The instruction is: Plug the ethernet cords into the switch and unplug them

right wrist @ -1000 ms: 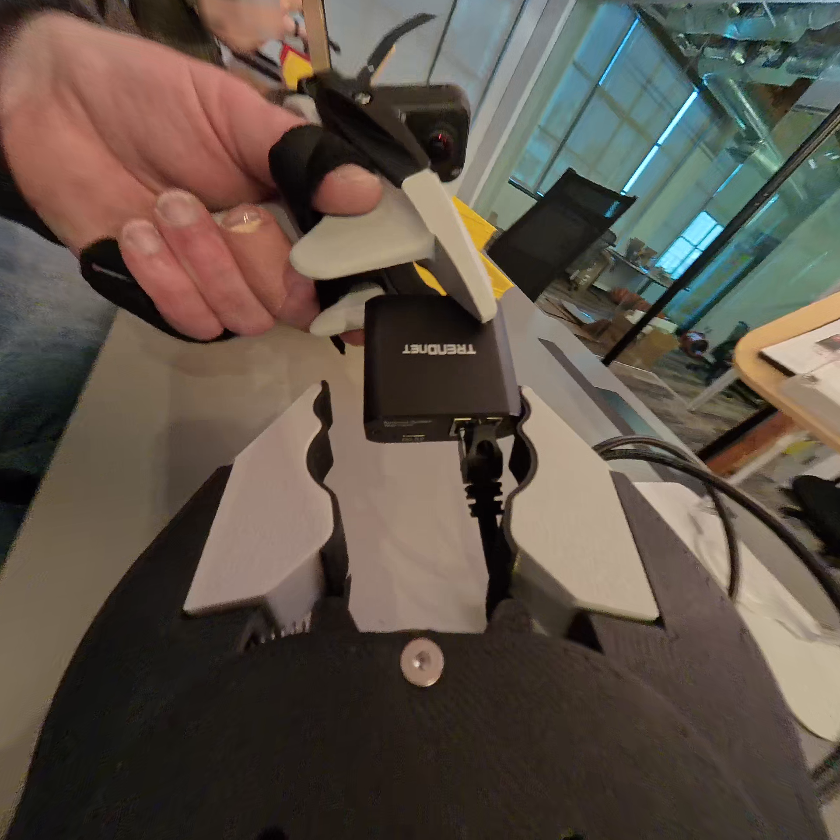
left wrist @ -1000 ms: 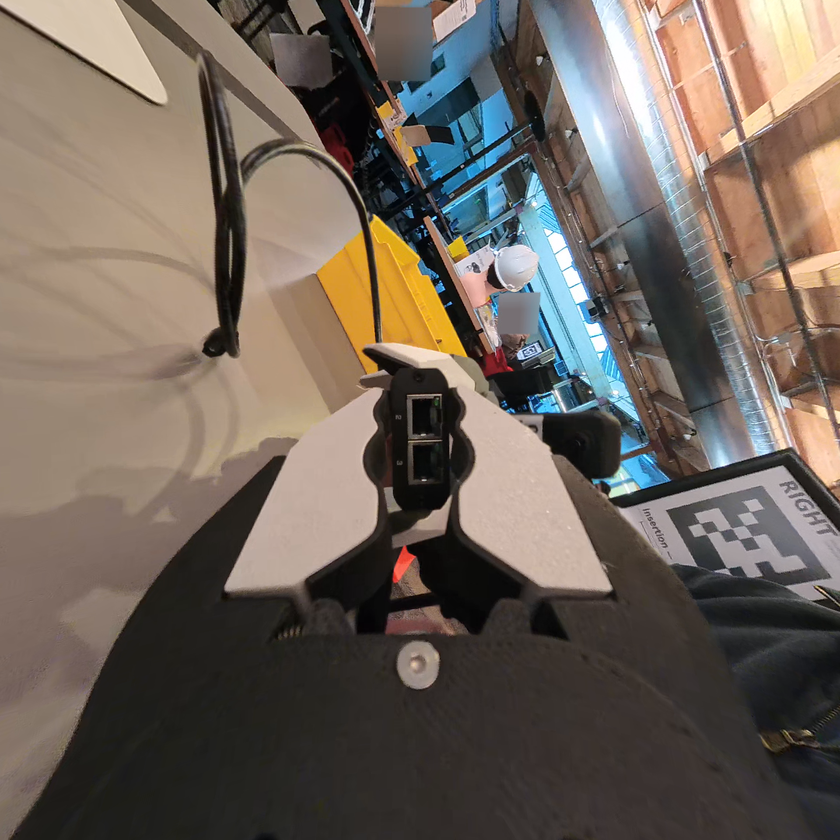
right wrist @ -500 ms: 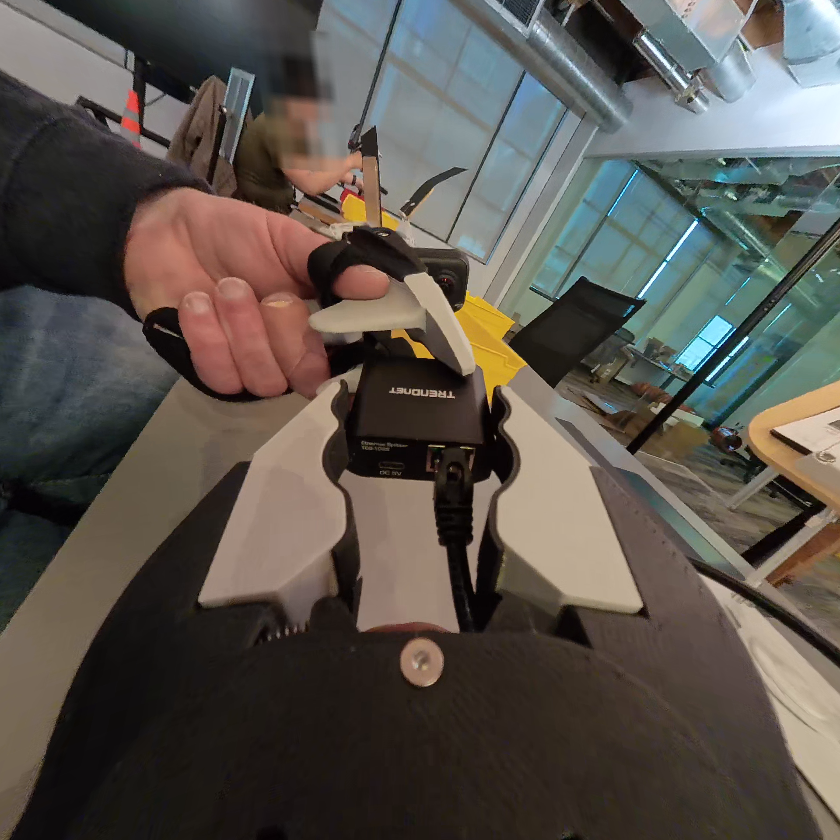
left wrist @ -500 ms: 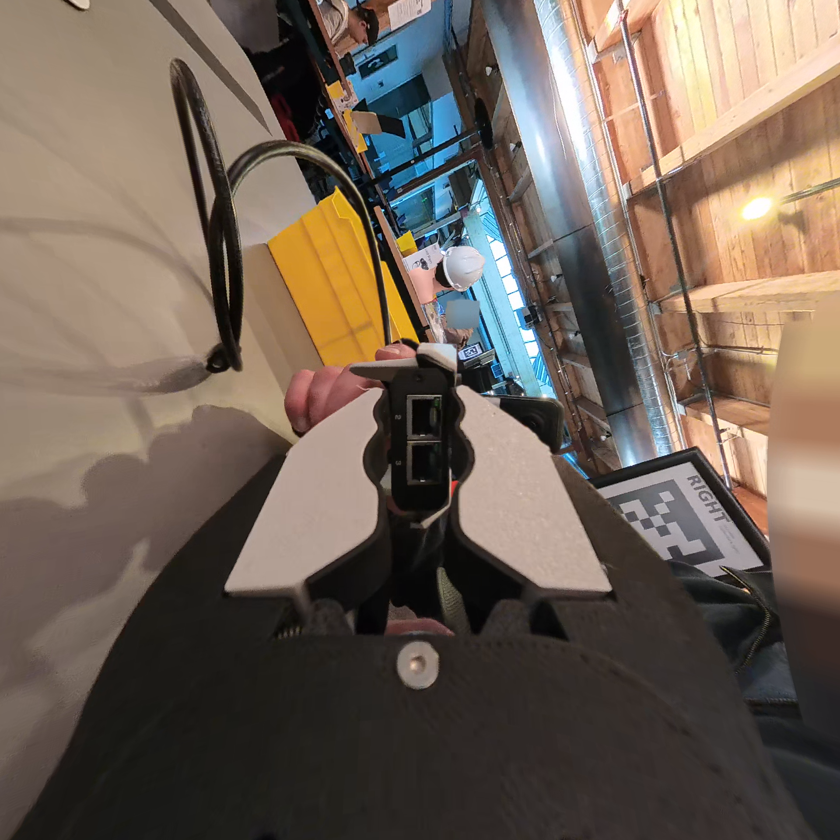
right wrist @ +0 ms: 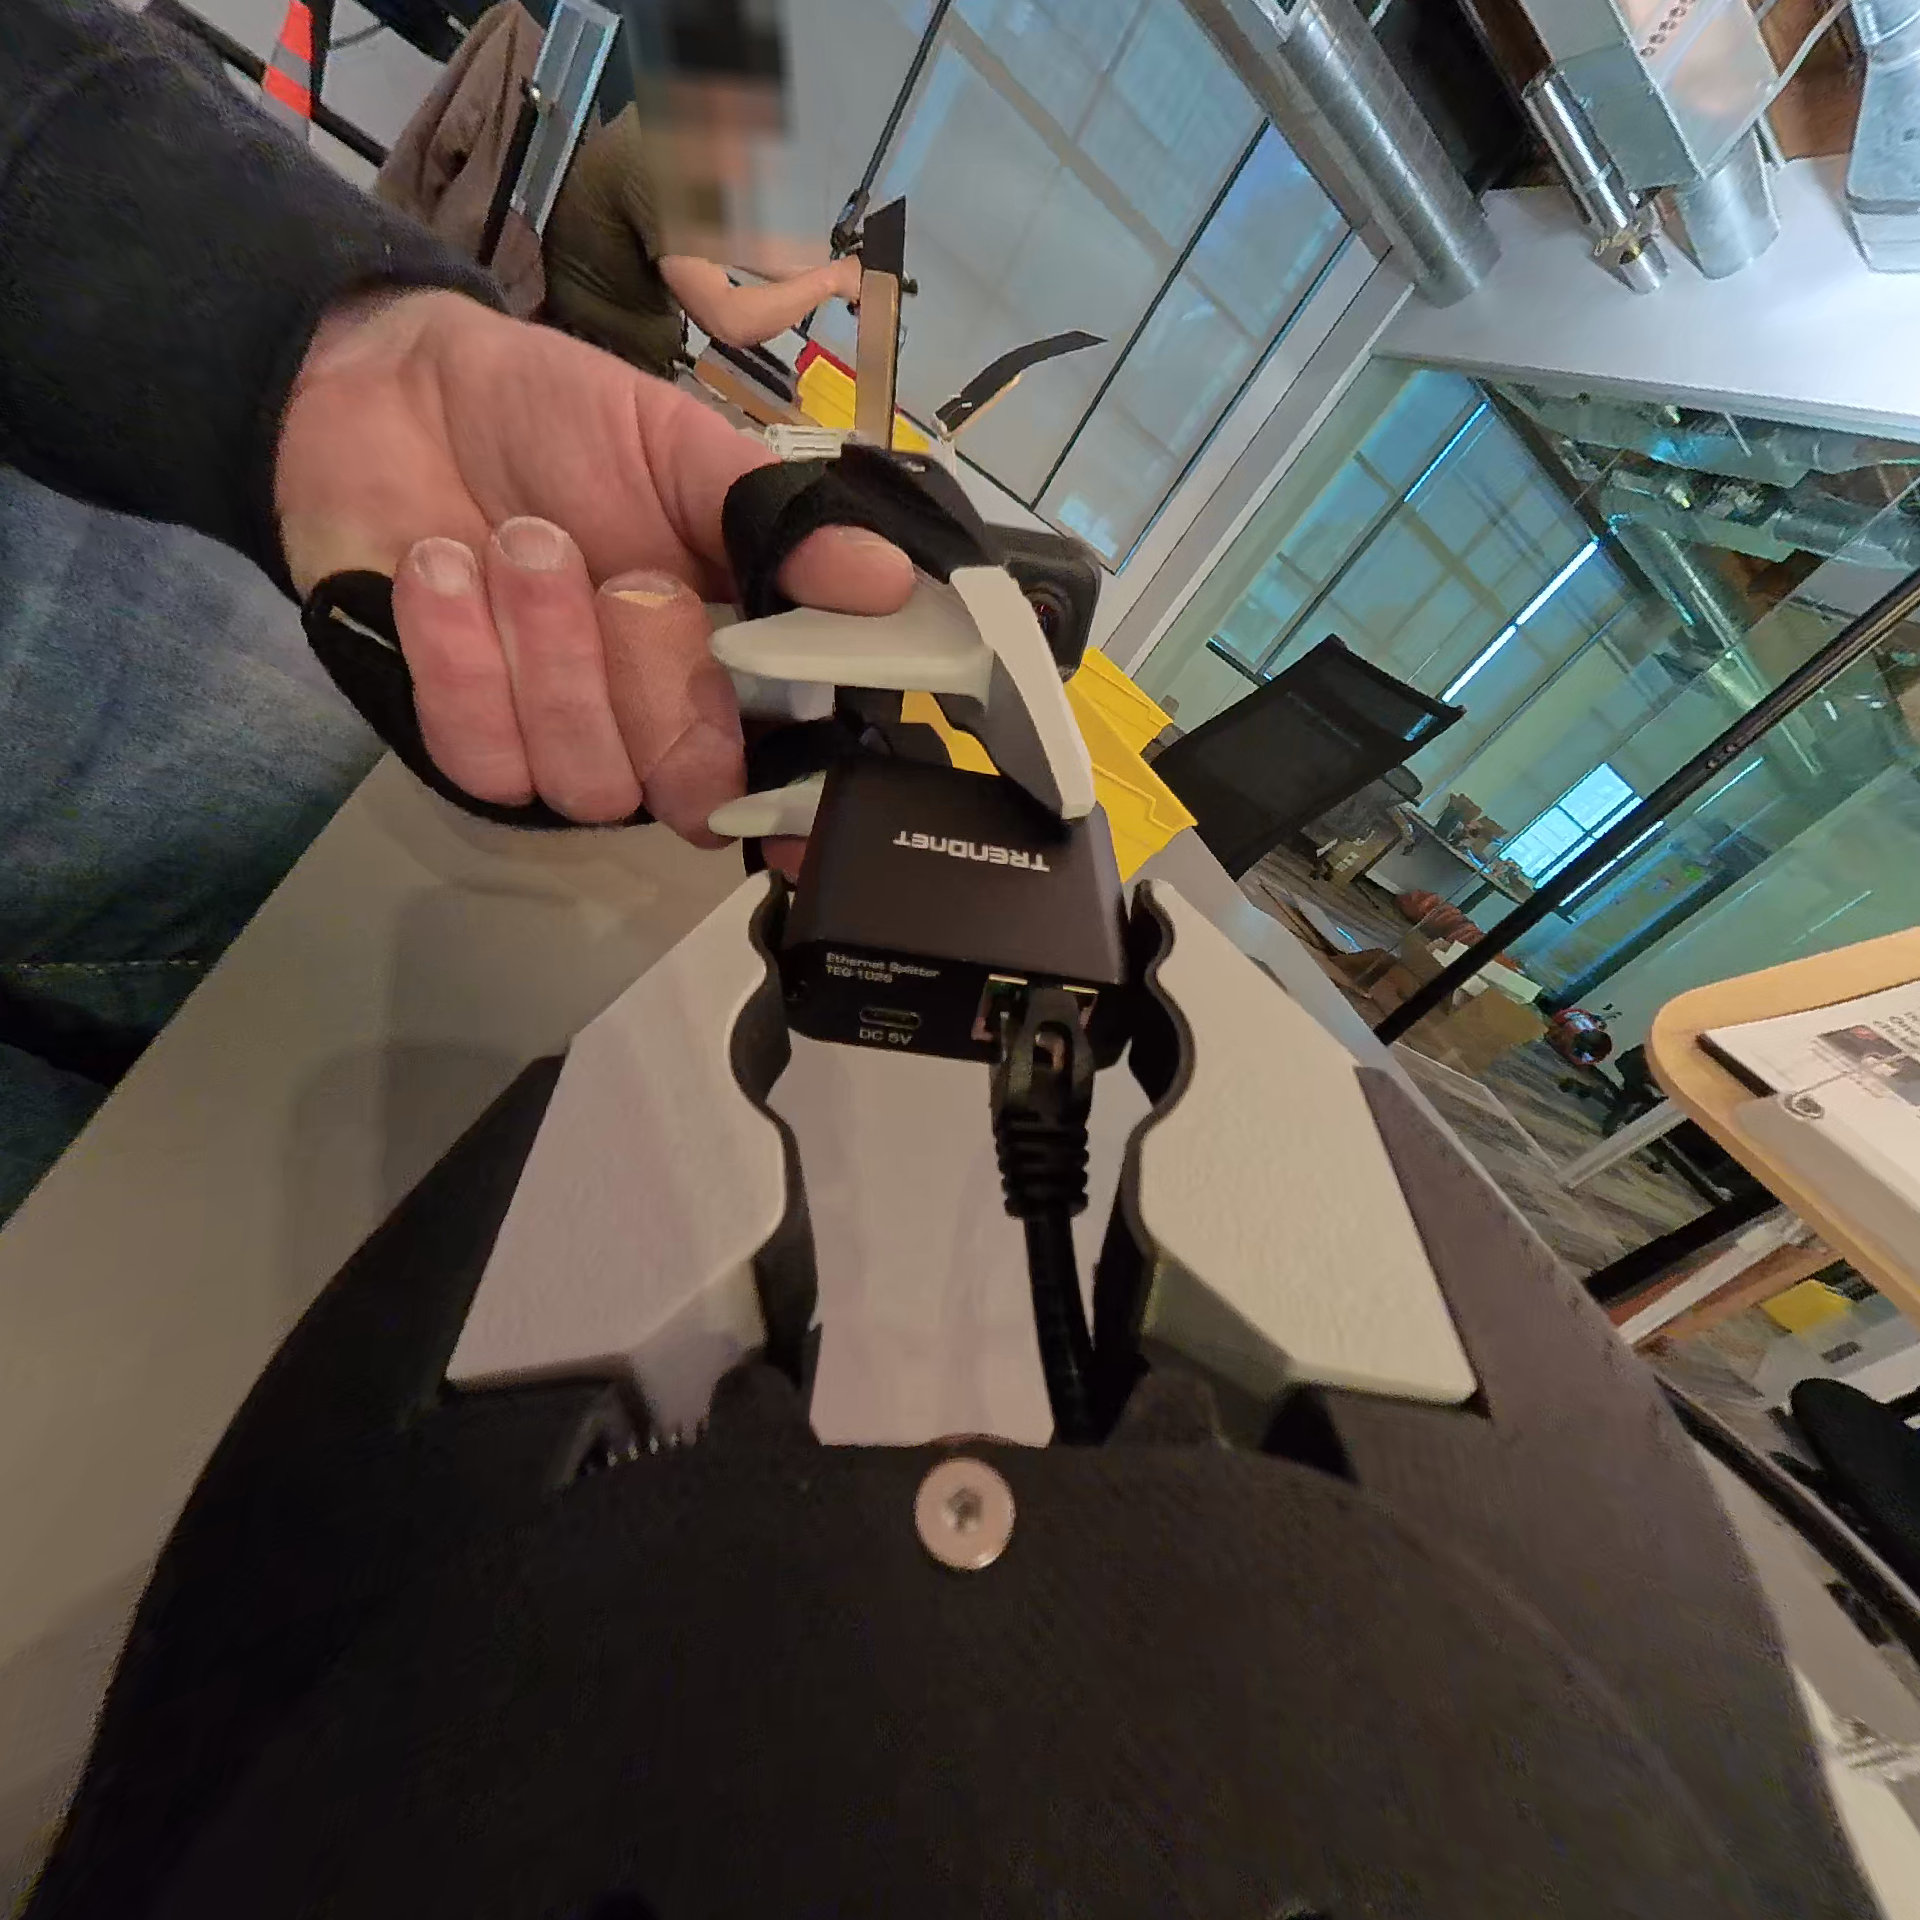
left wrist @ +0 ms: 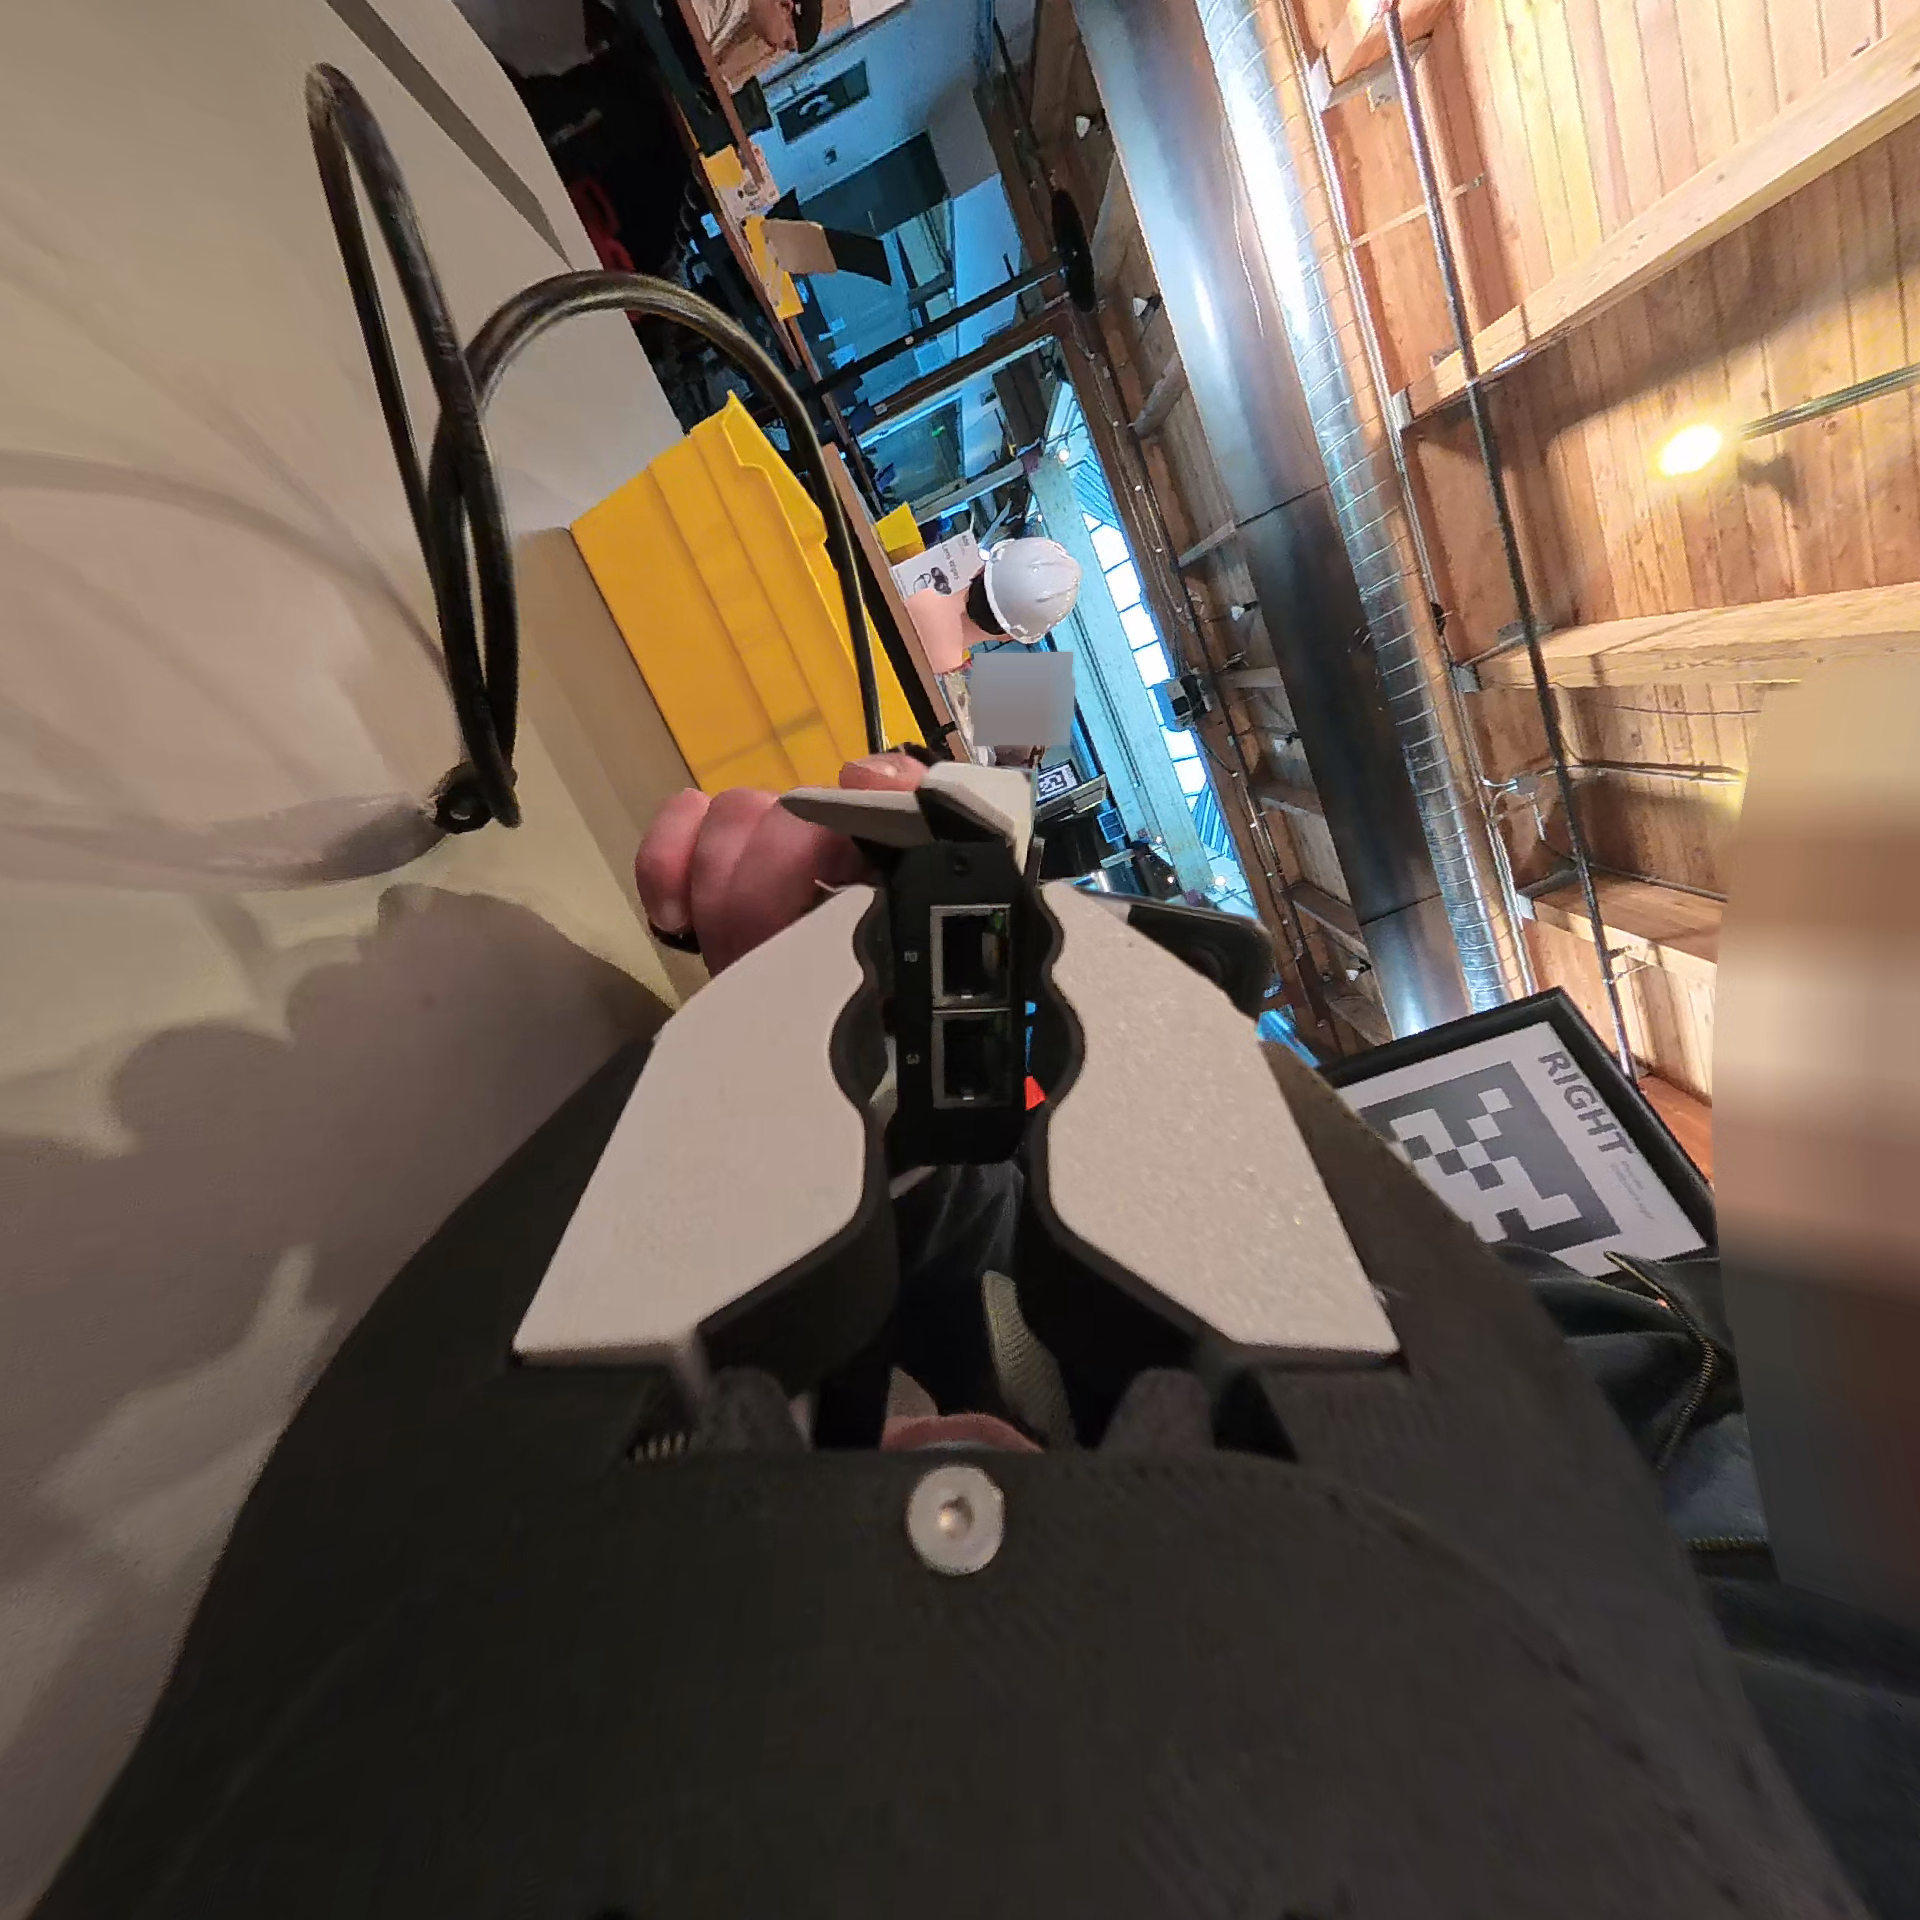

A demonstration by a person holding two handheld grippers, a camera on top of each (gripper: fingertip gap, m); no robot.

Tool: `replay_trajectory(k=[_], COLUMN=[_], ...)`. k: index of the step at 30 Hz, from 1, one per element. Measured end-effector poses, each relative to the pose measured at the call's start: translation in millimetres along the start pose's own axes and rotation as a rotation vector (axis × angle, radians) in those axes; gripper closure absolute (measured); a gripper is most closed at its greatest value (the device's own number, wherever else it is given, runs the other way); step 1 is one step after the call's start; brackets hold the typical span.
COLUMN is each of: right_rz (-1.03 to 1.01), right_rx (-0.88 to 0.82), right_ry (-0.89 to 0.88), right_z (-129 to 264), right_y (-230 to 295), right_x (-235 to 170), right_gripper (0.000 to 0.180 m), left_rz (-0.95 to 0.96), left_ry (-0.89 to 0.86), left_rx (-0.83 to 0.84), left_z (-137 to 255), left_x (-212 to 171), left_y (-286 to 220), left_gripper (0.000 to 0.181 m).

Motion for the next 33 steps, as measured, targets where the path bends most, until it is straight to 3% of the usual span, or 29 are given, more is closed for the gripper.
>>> replay_trajectory(k=[7,11,13,14,21,28,31,33], right_rz=[0.027,-0.102,-0.210,-0.277,-0.568,-0.535,-0.525,-0.520], right_rx=[0.024,0.060,0.057,0.060,0.116,0.116,0.118,0.126], right_ry=[0.063,0.090,0.066,0.044,-0.049,0.082,0.098,0.101], right_z=[0,-1,2,5,22,17,15,16], right_y=[1,-2,-9,-14,-38,-33,-31,-30], right_x=[-3,-7,-7,-6,-11,-23,-24,-25], right_gripper=[0.117,0.117,0.118,0.117,0.117,0.117,0.117,0.117], left_rz=[0.013,-0.010,-0.039,-0.082,-0.492,-0.879,-0.983,-1.081], left_ry=[0.004,0.001,-0.004,0.014,0.140,0.347,0.343,0.357], left_rx=[-0.015,-0.006,0.028,0.072,0.321,0.540,0.620,0.770], left_z=[2,3,5,7,11,11,27,51], left_x=[-4,-4,-1,1,9,8,23,41], left_y=[4,9,10,10,-12,-35,-57,-72], left_gripper=[0.157,0.156,0.144,0.136,0.132,0.130,0.129,0.129])
Point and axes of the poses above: each gripper's, where its closed fingertips meet, z back along the fingers, x out of its top, y = z × x across the jaws, the point moved 8 cm from there along z, back along the fingers, and after that the axes turned 15 degrees about -z, right-handed, at the moved point
